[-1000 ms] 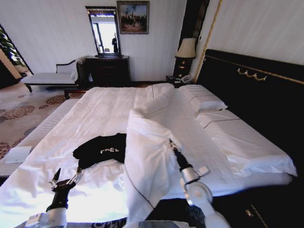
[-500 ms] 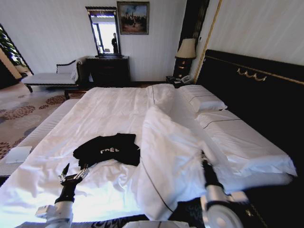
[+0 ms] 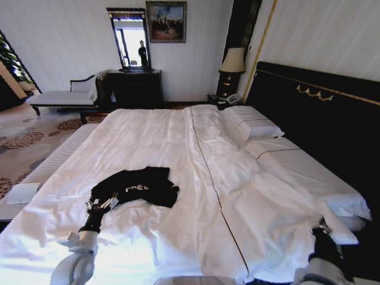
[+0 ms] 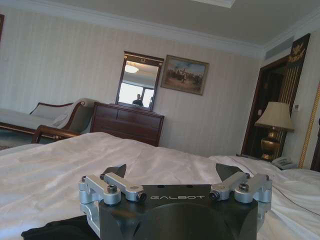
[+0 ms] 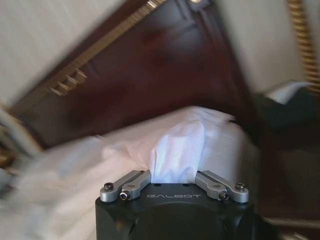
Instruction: Fold the clothes on the bed.
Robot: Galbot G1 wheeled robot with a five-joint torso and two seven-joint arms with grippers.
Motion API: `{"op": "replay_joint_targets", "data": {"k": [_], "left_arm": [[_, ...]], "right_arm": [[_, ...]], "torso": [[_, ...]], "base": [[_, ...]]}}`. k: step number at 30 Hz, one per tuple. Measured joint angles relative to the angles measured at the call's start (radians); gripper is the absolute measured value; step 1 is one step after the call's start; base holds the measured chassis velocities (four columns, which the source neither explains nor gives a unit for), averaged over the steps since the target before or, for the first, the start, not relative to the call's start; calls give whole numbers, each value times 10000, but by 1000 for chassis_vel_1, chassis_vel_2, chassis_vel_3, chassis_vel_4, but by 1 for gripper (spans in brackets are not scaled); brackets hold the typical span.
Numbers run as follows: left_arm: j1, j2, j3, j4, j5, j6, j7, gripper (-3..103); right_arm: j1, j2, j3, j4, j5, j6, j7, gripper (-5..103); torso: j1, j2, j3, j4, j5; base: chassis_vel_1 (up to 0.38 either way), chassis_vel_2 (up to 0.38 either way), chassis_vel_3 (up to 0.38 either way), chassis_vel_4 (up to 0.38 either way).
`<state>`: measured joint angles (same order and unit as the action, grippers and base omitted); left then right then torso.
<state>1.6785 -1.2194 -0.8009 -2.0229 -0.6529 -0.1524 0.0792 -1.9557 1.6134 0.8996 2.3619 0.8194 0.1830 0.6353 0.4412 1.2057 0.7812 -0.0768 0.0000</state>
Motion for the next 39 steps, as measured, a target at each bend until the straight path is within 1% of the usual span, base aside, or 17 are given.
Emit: {"op": "replay_joint_targets", "data": {"k": [3, 4, 6, 8, 10, 11, 18, 23, 25, 28, 29, 30, 32, 34, 36, 38, 39], "left_arm": [[0, 159, -107, 8, -132, -23, 4, 100], [0, 159, -107, 8, -132, -23, 4, 100], [-42, 255, -203, 8, -222, -25, 4, 100], [-115, 298, -276, -7, -297, -6, 4, 100], [-131, 298, -286, -20, -310, 2, 4, 100], [-150, 290, -304, -53, -329, 12, 3, 100], [-46, 96, -277, -98, -236, -10, 11, 100], [-35, -20, -214, -132, -120, -24, 25, 100], [-38, -58, -192, -143, -92, -24, 26, 100], [-9, -175, -158, -175, -25, -19, 28, 100], [18, -205, -156, -193, -2, -17, 28, 100], [18, -205, -156, -193, -2, -17, 28, 100], [97, -261, -158, -265, 48, -9, 28, 100], [123, -277, -167, -305, 53, -4, 28, 100], [206, -316, -201, -391, 81, 4, 28, 100], [293, -344, -224, -431, 161, 8, 26, 100], [293, -344, -224, -431, 161, 8, 26, 100]], "right_arm": [[300, -10, -9, -679, 69, -337, 656, 5], [300, -10, -9, -679, 69, -337, 656, 5], [488, -21, 116, -1197, 225, -640, 976, 5], [615, -30, 311, -1710, 608, -933, 1114, 5], [651, -34, 369, -1860, 722, -995, 1133, 5], [741, -105, 526, -2291, 951, -1111, 1142, 5], [1042, -685, 911, -3920, 1349, -1186, 729, 5], [989, -787, 936, -4402, 1457, -1220, 325, 5], [1017, -796, 936, -4522, 1455, -1190, 279, 5], [1135, -799, 927, -4606, 1407, -1152, 243, 5], [1165, -801, 921, -4557, 1353, -1154, 245, 2], [1165, -801, 921, -4557, 1353, -1154, 245, 2], [1175, -845, 937, -4349, 1147, -1185, 196, 11], [1153, -868, 972, -4266, 1029, -1188, 123, 11], [1018, -952, 1101, -3934, 536, -1190, -159, 21], [864, -1030, 1238, -3520, -94, -1189, -559, 33], [864, -1030, 1238, -3520, -94, -1189, -559, 33]], "torso": [[0, 1, 0, 3, 2], [0, 1, 0, 3, 2], [0, 0, 0, 6, 3], [1, 0, 0, 7, 0], [1, 0, 0, 8, 1], [1, 0, 0, 7, 2], [1, -1, -1, 8, 3], [2, -1, -2, 2, 0], [1, 0, -2, 1, 0], [1, 0, -2, -9, -1], [0, 0, -1, -12, 0], [0, 0, -1, -12, 0], [-1, 1, -1, -20, -2], [-2, 0, -1, -22, -2], [-2, 1, -1, -24, -1], [-3, 2, -1, -16, -2], [-3, 2, -1, -16, -2]], "base": [[0, 0, 0, 0], [0, 0, 0, 0], [0, 0, 0, 0], [0, 0, 0, 0], [0, 0, 0, 0], [0, 0, 0, 0], [0, 0, 0, 0], [0, 0, 0, 0], [0, 0, 0, 0], [0, 0, 0, 0], [0, 0, 0, 0], [0, 0, 0, 0], [0, 0, 0, 0], [0, 0, 0, 0], [0, 0, 0, 0], [0, 0, 0, 0], [0, 0, 0, 0]]}}
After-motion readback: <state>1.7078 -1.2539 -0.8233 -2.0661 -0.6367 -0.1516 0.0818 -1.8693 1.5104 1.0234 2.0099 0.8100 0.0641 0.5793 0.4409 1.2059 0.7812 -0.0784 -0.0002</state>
